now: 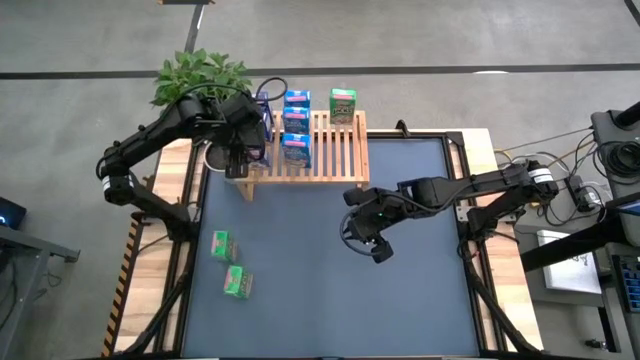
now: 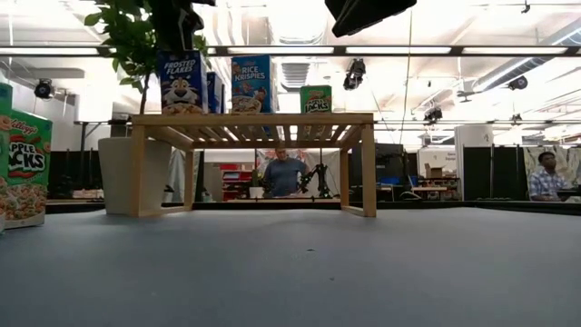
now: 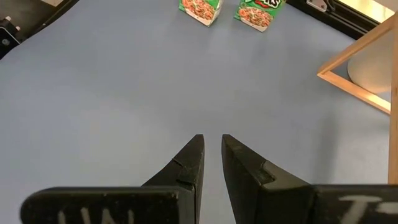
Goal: Stack cereal on shelf
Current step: Put the blue cereal box on the shelf aligned with the blue cereal boxes, then put the top green cereal box on the shelf aligned with the green cereal box
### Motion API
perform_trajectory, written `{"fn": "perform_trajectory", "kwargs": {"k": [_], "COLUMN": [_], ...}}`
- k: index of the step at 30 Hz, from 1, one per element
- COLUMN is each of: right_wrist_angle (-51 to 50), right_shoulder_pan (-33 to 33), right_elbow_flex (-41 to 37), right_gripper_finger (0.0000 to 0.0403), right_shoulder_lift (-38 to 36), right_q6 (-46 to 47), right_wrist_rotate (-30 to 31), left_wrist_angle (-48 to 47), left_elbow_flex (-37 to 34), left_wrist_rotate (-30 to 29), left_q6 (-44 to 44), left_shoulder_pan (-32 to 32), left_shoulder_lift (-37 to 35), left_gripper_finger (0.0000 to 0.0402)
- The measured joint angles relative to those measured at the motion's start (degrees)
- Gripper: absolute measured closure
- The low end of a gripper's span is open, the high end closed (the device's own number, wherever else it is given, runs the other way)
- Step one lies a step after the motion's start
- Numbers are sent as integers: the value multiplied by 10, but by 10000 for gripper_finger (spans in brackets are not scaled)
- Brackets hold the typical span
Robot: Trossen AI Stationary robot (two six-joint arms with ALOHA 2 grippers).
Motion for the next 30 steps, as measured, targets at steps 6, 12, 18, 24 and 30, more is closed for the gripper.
{"fn": "perform_trajectory", "kwargs": {"k": [6,12,18,24,30], "right_wrist_angle": [0,0,0,0,-3], "right_shoulder_pan": [0,0,0,0,0], "right_elbow_flex": [0,0,0,0,0], "right_gripper_finger": [355,355,355,355,355], "right_shoulder_lift": [0,0,0,0,0], "right_q6": [0,0,0,0,-1], "right_wrist_rotate": [0,0,0,0,0], "left_wrist_angle": [8,9,9,1,-2], "left_elbow_flex": [0,1,24,58,74], "left_wrist_rotate": [-2,-3,-3,-3,-2], "left_q6": [7,11,23,2,-53], "left_shoulder_pan": [0,0,0,-1,-36], "left_shoulder_lift": [0,-1,-1,-1,-3], "left_gripper_finger": [186,182,182,182,196]}}
